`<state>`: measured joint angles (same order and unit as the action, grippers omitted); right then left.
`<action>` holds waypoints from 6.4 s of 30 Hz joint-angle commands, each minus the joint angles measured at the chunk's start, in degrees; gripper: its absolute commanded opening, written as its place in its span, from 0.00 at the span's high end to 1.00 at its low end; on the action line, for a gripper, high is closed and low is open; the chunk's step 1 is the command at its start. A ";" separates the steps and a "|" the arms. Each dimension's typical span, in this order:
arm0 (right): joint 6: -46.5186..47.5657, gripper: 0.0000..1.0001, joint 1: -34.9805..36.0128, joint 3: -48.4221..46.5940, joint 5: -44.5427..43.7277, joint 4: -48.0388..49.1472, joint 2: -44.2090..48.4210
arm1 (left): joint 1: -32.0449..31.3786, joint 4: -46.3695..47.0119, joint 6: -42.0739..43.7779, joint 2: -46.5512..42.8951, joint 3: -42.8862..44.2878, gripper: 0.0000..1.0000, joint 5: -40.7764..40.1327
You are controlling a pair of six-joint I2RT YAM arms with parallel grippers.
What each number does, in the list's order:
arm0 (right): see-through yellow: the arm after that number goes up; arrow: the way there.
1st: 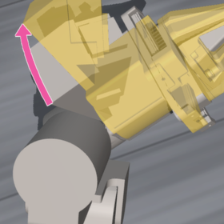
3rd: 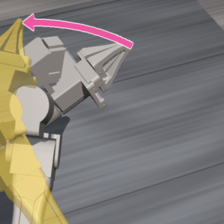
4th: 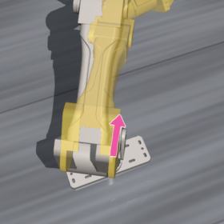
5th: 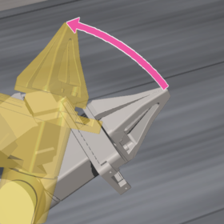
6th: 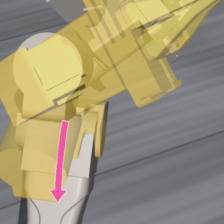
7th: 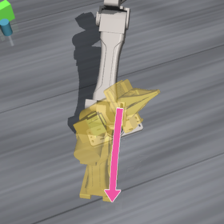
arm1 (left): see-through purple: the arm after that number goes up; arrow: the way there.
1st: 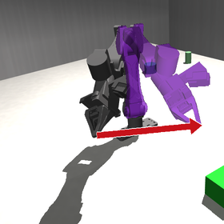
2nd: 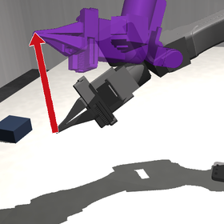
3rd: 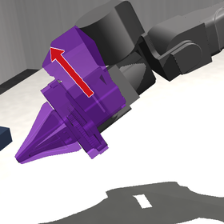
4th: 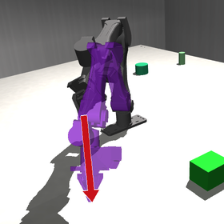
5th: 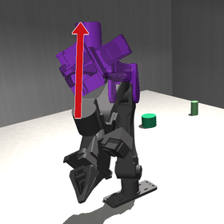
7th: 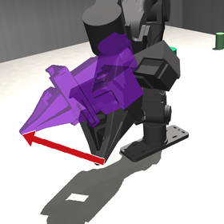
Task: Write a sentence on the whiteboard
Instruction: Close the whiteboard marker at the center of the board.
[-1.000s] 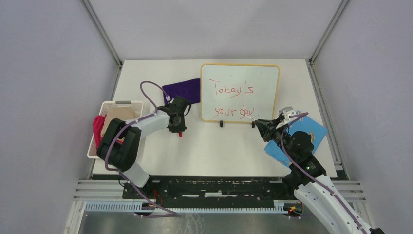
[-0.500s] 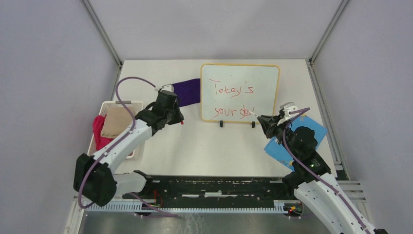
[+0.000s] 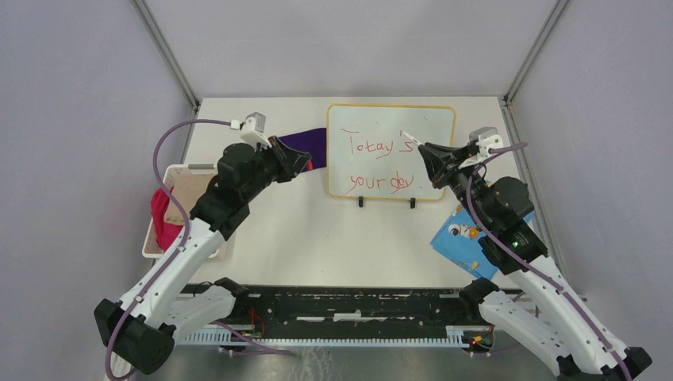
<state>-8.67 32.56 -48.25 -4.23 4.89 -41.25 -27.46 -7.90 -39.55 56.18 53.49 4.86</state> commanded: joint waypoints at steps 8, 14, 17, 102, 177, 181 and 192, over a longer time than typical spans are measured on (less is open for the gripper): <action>34.30 1.00 37.93 -0.68 -40.90 28.88 -5.15 | -0.08 26.23 -14.95 1.08 2.03 0.98 8.35; 54.62 1.00 51.10 13.24 -51.92 51.17 -3.10 | -0.05 32.20 -19.53 2.01 3.46 0.98 9.70; 51.69 1.00 51.63 17.25 -50.33 49.92 -1.31 | -0.13 33.87 -20.11 1.26 4.21 0.98 11.89; 70.96 1.00 60.24 9.49 -37.28 102.23 -25.03 | -16.39 35.93 -37.35 -3.25 -2.14 0.98 -8.29; 71.66 1.00 60.23 7.60 -37.78 103.01 -27.55 | -19.76 34.09 -34.29 -3.95 -3.22 0.98 -5.13; 72.24 1.00 60.15 7.29 -38.04 103.63 -27.83 | -20.23 34.02 -34.22 -4.27 -3.63 0.98 -5.28; 73.41 1.00 59.87 6.43 -38.66 104.27 -28.79 | -21.48 34.01 -33.54 -4.92 -3.90 0.98 -5.89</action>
<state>64.01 92.53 -39.31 -41.74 88.12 -69.54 -47.79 24.53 -77.17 52.27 49.30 -1.17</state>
